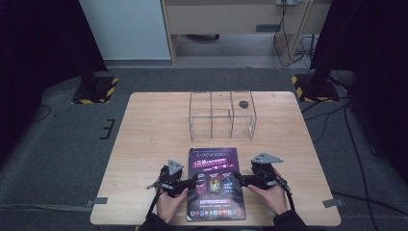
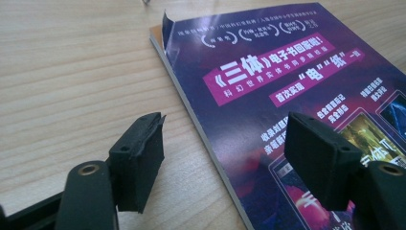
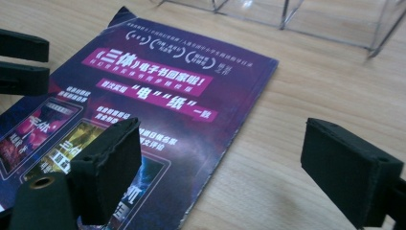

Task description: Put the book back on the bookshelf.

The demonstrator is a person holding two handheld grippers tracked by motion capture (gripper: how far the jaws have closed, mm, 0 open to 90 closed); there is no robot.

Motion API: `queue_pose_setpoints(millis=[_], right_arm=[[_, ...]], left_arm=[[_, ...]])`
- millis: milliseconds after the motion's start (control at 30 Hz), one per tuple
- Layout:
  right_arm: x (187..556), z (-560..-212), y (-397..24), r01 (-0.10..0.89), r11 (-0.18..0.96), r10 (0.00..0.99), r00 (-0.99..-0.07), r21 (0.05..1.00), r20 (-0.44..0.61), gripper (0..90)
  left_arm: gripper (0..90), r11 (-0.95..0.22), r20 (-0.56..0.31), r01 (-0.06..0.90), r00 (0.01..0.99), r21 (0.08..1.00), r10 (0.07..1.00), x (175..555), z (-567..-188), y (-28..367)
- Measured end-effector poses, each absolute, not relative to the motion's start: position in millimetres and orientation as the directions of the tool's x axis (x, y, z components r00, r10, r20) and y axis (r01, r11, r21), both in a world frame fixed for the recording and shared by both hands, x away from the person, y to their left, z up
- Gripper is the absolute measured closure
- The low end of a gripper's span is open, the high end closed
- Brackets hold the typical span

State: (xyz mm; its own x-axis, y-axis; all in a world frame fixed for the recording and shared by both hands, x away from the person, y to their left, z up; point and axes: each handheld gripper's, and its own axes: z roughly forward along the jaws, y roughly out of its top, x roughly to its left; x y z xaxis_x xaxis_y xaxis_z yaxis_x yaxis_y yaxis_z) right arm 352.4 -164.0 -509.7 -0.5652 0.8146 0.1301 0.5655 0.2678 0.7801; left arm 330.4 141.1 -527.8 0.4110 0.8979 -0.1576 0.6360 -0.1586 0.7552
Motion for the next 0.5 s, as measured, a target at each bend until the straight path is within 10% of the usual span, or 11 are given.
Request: queue_pose_setpoints(millis=[500], right_arm=[[346, -533, -144, 0.599, 0.313, 0.778, -0.607, 0.737, 0.163, 26.1]], left_arm=[[32.2, -0.135, -0.193, 0.647, 0.410, 0.751, 0.892, 335, -534, 136]])
